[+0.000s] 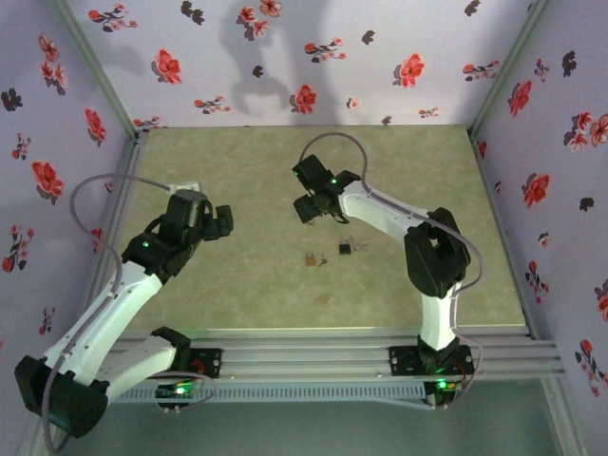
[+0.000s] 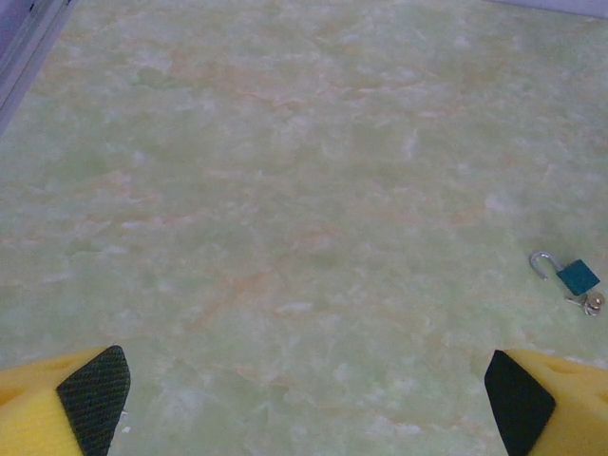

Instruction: Lock with the key

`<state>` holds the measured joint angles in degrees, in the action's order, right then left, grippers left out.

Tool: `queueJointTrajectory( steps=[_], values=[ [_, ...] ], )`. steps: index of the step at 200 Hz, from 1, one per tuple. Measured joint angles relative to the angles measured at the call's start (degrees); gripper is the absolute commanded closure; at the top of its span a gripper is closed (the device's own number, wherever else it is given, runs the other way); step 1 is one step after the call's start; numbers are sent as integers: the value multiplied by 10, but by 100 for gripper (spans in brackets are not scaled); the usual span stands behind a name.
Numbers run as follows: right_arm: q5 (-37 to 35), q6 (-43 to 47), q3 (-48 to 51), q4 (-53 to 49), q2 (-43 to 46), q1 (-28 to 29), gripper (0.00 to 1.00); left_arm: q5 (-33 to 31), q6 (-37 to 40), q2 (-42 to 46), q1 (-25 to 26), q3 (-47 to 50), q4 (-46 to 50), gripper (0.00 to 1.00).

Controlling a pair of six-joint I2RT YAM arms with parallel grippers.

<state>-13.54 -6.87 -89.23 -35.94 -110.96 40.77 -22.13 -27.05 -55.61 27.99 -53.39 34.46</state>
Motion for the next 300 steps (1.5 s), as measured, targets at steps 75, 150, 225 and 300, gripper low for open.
queueJointTrajectory(
  steps=[75, 150, 225, 300],
  values=[
    [31, 20, -37, -30, -70, -8, 29, -3, 0, 0, 0, 0, 0, 0],
    [43, 29, -86, -38, -123, -11, 35, -4, 0, 1, 0, 1, 0, 0],
    [68, 39, -113, -46, -156, -22, 41, -4, 0, 1, 0, 1, 0, 0],
    [82, 42, -120, -47, -174, -22, 45, -8, 0, 1, 0, 2, -2, 0]
  ],
)
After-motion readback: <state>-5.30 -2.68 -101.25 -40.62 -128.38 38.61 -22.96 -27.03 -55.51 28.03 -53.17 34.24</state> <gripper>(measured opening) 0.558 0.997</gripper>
